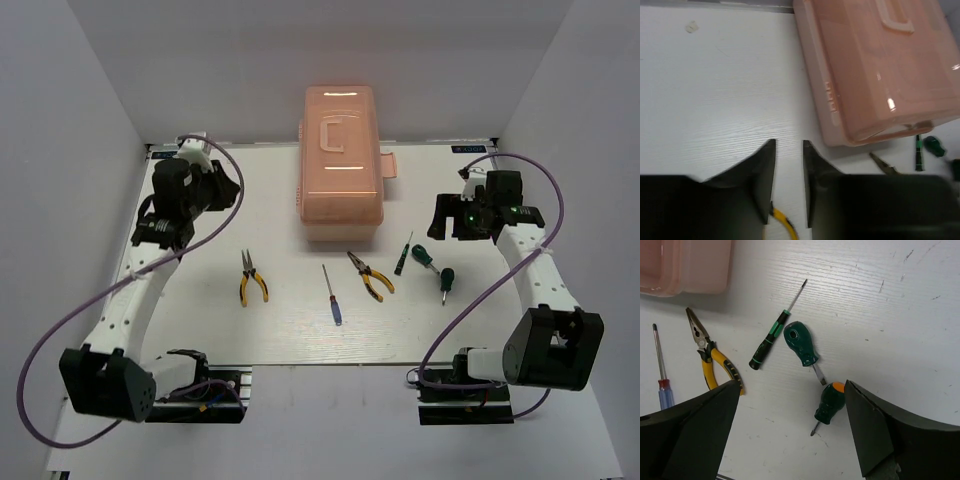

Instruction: Sort the tools into containers

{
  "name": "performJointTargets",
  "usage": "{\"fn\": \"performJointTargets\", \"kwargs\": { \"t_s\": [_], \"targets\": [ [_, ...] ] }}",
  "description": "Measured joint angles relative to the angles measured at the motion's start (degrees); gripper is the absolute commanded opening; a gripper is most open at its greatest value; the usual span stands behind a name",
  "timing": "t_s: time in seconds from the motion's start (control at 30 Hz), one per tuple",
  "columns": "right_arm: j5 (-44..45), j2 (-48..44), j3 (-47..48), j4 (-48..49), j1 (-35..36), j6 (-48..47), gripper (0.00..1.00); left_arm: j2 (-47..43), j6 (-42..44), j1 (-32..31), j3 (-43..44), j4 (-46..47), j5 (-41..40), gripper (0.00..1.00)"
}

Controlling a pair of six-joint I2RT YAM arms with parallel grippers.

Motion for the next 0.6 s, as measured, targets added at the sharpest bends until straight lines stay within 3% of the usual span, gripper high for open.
{"fn": "performJointTargets", "kwargs": {
  "t_s": [0.03, 0.1, 0.13, 0.2, 0.27, 0.33, 0.37, 0.4, 0.43, 0.5, 0.6],
  "targets": [
    [0.02, 0.44, 0.22, 0.0, -0.02, -0.24, 0.9, 1.81, 0.44, -0.09, 1.62, -0.24, 0.83, 0.14],
    [-0.55, 1.01, 0.31, -0.02, -0.04, -1.4, 0.76, 5.88, 1.33, -0.24, 5.62, -0.96, 2.78, 0.0],
    [-1.4, 1.25, 0.31, -0.15, -0.09, -2.73, 0.56, 7.96, 1.81, -0.35, 7.8, -1.42, 3.87, 0.0],
    [-3.67, 1.51, 0.33, -0.7, -0.11, -6.43, 0.0, 11.85, 2.43, -0.39, 12.2, -1.81, 5.88, 0.0],
    [-5.95, 2.12, 0.48, -1.36, -0.11, -8.87, 0.0, 15.08, 2.64, -0.59, 16.0, -2.43, 7.8, 0.0],
    [-8.22, 3.87, 1.6, -2.03, -0.07, -10.4, 0.01, 18.91, 2.97, -0.83, 21.22, -3.19, 9.92, 0.21],
    [-8.96, 4.83, 2.29, -2.01, -0.07, -10.8, 0.2, 20.55, 3.17, -1.05, 23.34, -3.48, 10.8, 0.31],
    [-10.01, 6.38, 3.63, -2.19, -0.07, -10.8, 0.47, 22.82, 3.32, -1.42, 26.51, -3.93, 11.87, 0.42],
    [-11.04, 7.65, 4.81, -2.1, -0.07, -10.62, 0.58, 25.22, 3.39, -1.99, 29.7, -4.02, 12.92, 0.59],
    [-13.57, 10.86, 7.85, -1.79, -0.07, -10.51, 0.72, 29.94, 3.13, -3.43, 35.6, -4.72, 14.62, 0.69],
    [-17.59, 16.02, 12.66, -0.9, 0.02, -9.38, 0.72, 37.75, 3.06, -6.1, 44.7, -7.08, 15.87, 0.72]
  ]
}}
